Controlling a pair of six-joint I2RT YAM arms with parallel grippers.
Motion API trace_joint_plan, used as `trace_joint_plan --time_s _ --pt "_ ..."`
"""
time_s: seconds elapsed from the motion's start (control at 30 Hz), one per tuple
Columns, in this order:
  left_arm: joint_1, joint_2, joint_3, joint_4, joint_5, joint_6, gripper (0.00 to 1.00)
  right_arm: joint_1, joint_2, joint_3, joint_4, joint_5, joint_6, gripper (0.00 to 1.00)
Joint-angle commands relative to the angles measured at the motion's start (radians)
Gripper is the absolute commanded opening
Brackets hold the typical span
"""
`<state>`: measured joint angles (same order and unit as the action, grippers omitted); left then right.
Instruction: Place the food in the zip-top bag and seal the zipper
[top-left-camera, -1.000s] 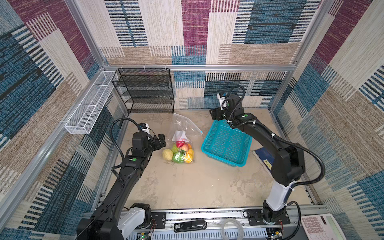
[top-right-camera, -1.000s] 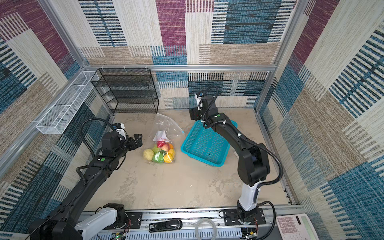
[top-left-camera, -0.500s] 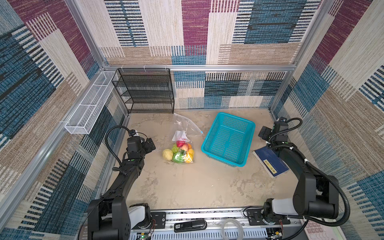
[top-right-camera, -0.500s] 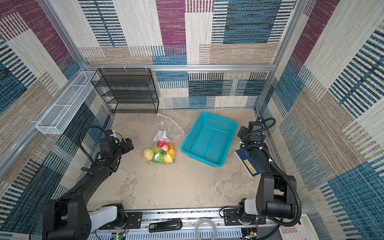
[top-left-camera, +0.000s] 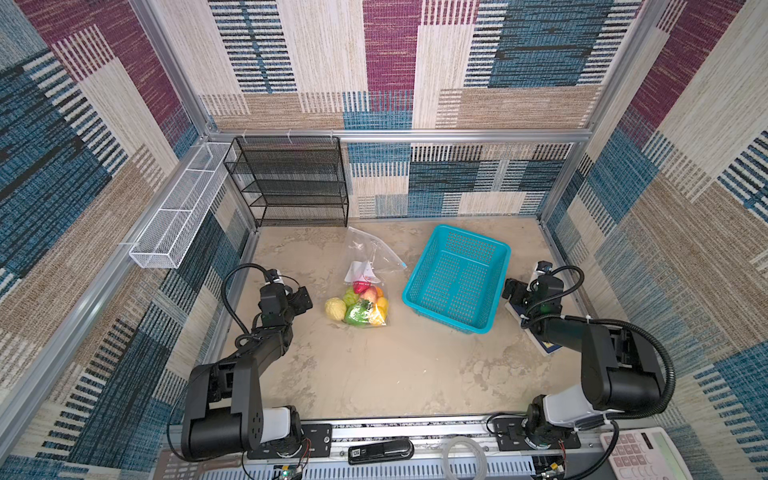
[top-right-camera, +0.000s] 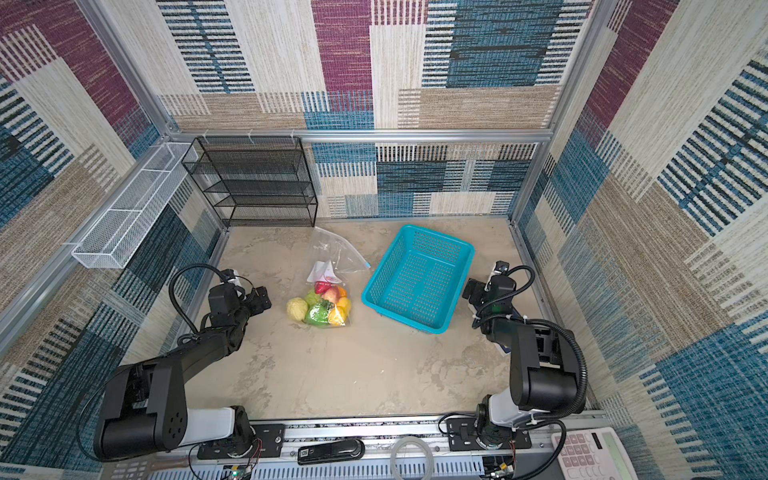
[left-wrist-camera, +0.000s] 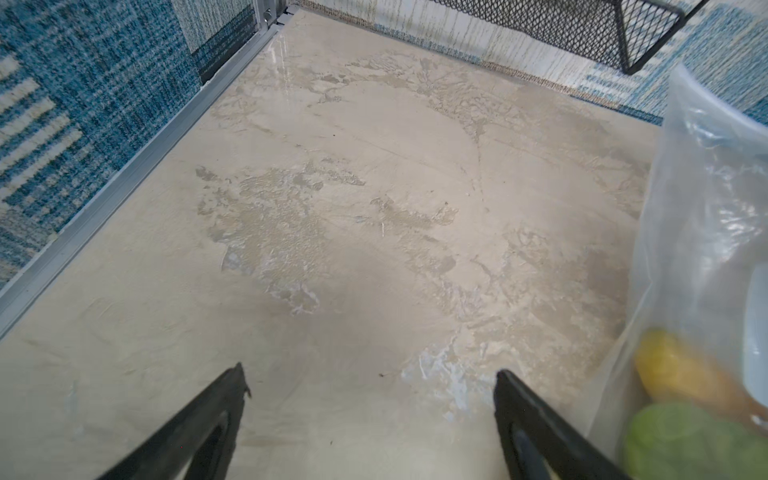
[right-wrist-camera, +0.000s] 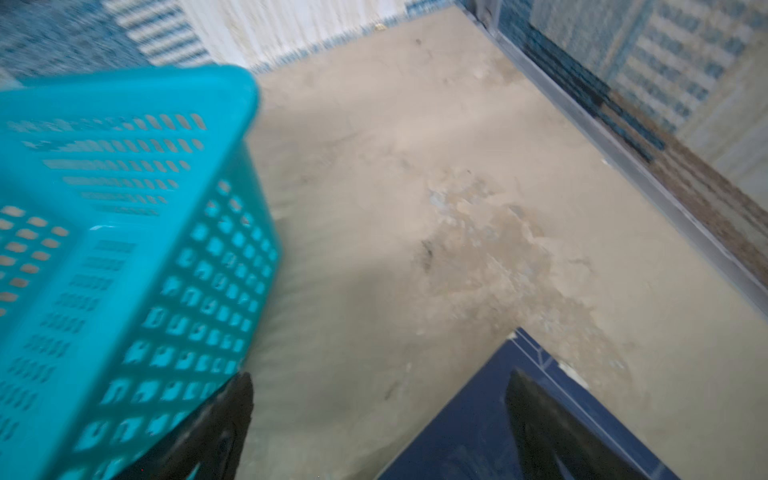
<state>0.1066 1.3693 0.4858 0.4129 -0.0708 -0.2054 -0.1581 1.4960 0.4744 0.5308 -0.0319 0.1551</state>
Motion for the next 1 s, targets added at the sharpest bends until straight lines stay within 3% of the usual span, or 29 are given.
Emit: trace_joint_plan --time_s 0.0,0.07,0.13,0.23,0.3,0.37,0.5,0.63,0.83,0.97 --pt "0.001 0.031 0.002 0.112 0.036 0.073 0.92 0.004 0.001 -0.052 0.354 -0.146 -0.061 0.95" --pt "-0.002 0.043 -0.008 0.159 0.037 0.098 0.9 0.018 0.034 -0.048 0.372 -0.2 -0.096 0.86" --pt "-0.002 0.074 -0.044 0.287 0.046 0.111 0.9 0.065 0.05 -0.045 0.382 -0.178 -0.142 0.85" --pt "-0.017 0.103 -0.052 0.323 0.083 0.139 0.9 0.104 0.044 -0.06 0.405 -0.12 -0.175 0.87" --pt "-0.02 0.148 -0.074 0.408 0.117 0.154 0.9 0.105 0.029 -0.096 0.455 -0.099 -0.165 0.99" --pt "-0.021 0.166 -0.098 0.482 0.144 0.167 0.89 0.106 0.027 -0.105 0.465 -0.125 -0.177 0.99" --pt "-0.021 0.164 -0.119 0.514 0.167 0.175 0.9 0.105 0.014 -0.141 0.523 -0.123 -0.175 0.99" --pt "-0.022 0.16 -0.121 0.51 0.172 0.176 0.9 0.105 0.043 -0.273 0.78 -0.066 -0.153 0.99" --pt "-0.021 0.164 -0.108 0.491 0.186 0.182 0.92 0.106 0.039 -0.269 0.758 -0.063 -0.15 0.99" --pt "-0.024 0.17 -0.077 0.44 0.221 0.2 0.99 0.106 0.04 -0.27 0.762 -0.059 -0.151 0.99"
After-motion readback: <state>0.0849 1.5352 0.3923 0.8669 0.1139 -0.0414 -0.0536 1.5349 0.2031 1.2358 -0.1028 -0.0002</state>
